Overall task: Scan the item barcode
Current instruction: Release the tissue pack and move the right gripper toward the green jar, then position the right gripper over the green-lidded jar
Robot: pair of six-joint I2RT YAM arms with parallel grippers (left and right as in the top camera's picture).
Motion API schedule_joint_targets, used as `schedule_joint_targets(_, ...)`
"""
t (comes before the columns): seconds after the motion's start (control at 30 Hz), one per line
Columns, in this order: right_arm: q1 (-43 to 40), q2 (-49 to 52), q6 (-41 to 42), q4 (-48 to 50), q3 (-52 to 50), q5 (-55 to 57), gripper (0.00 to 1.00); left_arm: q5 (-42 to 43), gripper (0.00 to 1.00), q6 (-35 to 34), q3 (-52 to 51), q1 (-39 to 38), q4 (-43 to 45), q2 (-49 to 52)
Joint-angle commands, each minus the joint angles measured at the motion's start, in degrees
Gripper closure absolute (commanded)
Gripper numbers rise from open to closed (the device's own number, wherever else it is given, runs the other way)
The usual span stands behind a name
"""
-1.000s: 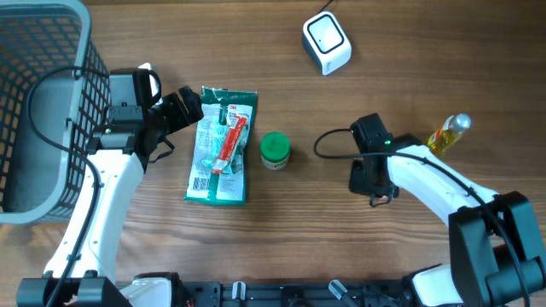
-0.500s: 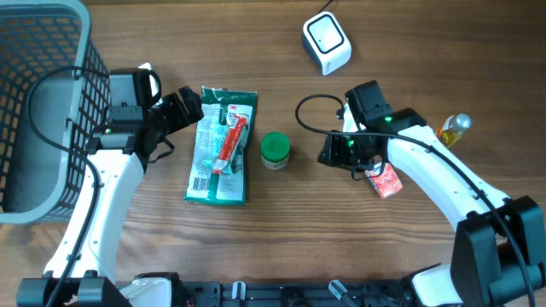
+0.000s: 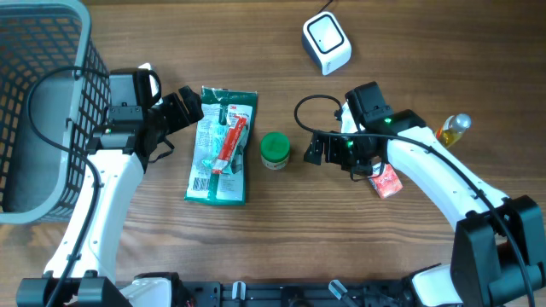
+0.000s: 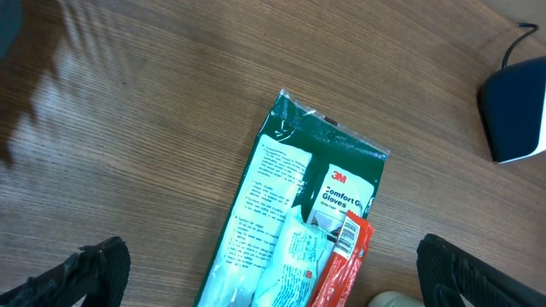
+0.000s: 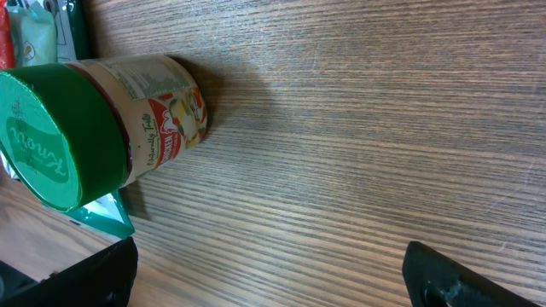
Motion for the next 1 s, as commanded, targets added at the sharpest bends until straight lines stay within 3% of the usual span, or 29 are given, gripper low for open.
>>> schedule_joint_targets(0.0, 0.2, 0.28, -0.2, 0.11, -0.52, -0.72, 0.0, 0.66, 0.0, 0.31, 0.92, 0.24, 0.13, -0.72)
schedule_joint_targets(0.97, 0.2, 0.28, -0.17, -0.35, -0.52, 0.44, 0.0, 0.66, 0.0, 0.31, 0.92, 0.24, 0.13, -0.72)
